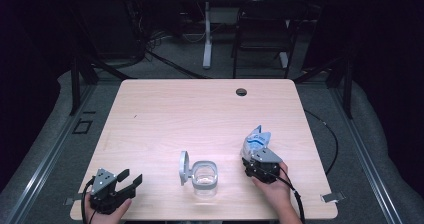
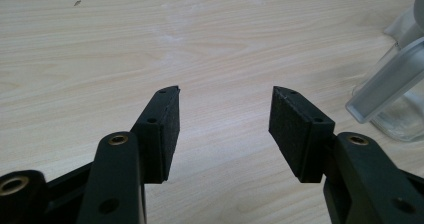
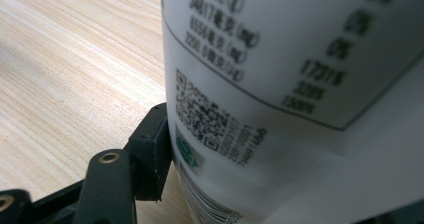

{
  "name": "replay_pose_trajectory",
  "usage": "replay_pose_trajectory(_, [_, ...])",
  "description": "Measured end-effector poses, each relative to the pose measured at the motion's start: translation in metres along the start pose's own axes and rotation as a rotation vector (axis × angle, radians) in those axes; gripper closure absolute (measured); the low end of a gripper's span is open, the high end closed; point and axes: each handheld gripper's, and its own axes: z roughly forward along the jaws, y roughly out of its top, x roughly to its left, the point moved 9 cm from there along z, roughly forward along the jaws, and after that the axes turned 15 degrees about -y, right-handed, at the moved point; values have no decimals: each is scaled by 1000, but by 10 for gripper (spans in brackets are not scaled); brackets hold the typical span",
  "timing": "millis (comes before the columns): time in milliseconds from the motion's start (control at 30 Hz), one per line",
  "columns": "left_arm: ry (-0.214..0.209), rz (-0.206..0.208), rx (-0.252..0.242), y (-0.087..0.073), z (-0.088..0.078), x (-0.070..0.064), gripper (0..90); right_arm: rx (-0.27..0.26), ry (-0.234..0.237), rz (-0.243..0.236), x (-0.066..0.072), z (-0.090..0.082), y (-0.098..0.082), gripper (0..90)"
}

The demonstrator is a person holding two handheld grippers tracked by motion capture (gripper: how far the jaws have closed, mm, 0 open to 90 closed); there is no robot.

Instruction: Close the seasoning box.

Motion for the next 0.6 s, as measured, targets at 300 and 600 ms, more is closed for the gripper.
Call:
replay_pose_trajectory(300, [0, 3, 3, 0, 0, 0, 463, -7, 6, 1, 1, 0, 1, 382])
replay_pose_trajectory(600, [-2, 4, 4, 0, 0, 0, 463, -3, 4, -15, 1, -2, 0, 385])
